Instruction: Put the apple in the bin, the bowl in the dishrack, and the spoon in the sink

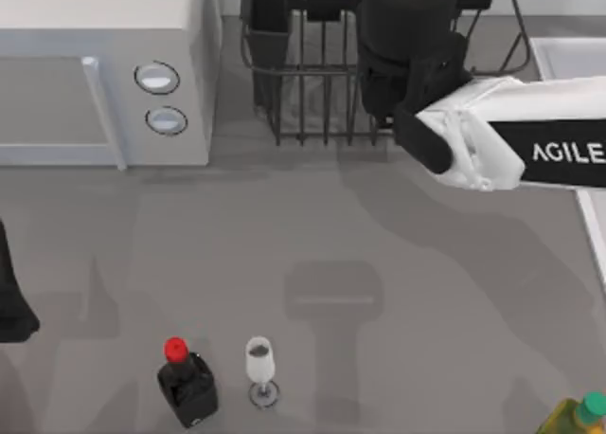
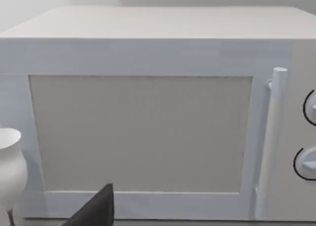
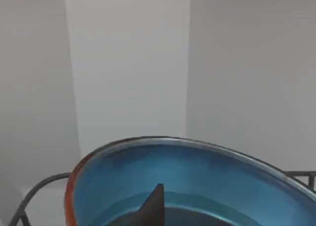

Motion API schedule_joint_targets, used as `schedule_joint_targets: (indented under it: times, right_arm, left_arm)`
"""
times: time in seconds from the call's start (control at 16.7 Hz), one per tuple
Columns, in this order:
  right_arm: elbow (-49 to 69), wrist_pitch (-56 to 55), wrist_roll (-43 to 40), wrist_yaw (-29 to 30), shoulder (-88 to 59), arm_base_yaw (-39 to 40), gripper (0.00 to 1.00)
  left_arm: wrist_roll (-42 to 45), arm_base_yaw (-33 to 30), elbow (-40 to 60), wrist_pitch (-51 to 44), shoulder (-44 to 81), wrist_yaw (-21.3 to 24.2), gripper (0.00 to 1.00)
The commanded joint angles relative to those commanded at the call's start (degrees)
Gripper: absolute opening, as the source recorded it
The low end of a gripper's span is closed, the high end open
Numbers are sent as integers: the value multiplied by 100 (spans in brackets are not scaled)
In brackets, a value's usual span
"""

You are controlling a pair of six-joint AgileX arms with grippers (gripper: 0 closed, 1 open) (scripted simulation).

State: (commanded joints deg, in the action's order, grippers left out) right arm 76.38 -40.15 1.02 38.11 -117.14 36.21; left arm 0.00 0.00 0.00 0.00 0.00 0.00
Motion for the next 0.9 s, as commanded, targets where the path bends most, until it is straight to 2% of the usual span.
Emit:
schedule_joint_targets:
  times: [0.6,0.9]
  right_arm:
    - [1,1,0,1,2,12,100]
    - [-476,195,29,-172,871,-520,100]
  left_arm:
    - [0,0,0,0,0,0,100]
    - [0,0,0,0,0,0,100]
